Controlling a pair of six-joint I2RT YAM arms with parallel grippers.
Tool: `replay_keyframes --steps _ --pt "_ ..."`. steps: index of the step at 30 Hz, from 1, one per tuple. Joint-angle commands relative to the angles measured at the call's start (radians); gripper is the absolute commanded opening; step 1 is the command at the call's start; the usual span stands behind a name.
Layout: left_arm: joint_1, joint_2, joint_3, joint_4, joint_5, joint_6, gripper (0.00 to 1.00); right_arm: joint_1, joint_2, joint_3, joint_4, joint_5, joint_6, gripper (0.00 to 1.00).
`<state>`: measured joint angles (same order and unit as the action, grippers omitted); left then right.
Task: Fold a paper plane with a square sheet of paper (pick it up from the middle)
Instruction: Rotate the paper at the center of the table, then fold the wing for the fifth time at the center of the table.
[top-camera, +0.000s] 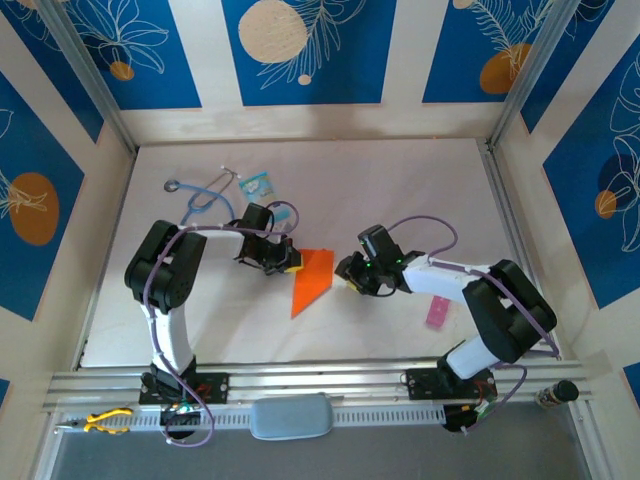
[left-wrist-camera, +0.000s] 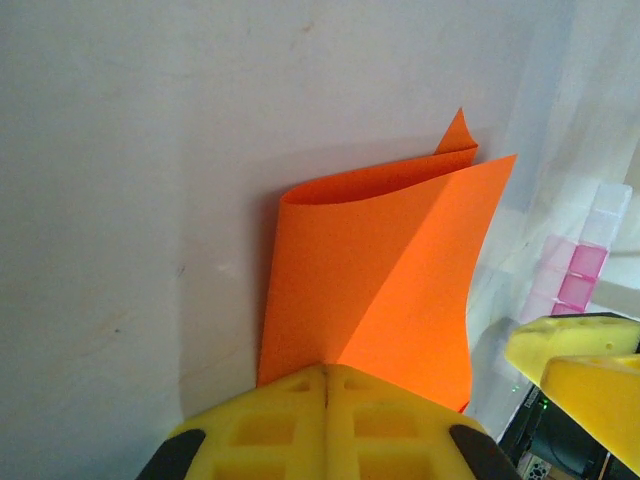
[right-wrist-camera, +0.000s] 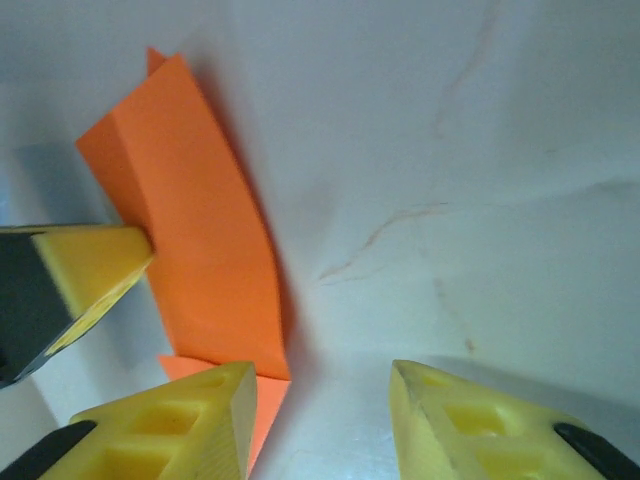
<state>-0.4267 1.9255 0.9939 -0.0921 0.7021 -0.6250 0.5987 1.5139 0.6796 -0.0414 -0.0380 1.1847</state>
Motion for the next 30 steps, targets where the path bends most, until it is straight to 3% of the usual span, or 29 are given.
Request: replay_keyframes --steps 1,30 --pt "-0.004 -0.005 0.002 -0.078 -0.042 0.026 0.05 -0.004 0.032 0.01 0.082 -0.099 -0.031 0.39" --pt "-0.004 -0.009 0.004 -0.056 -0.027 0.015 0.05 -0.023 0.157 0.025 0.252 -0.203 -0.01 0.32"
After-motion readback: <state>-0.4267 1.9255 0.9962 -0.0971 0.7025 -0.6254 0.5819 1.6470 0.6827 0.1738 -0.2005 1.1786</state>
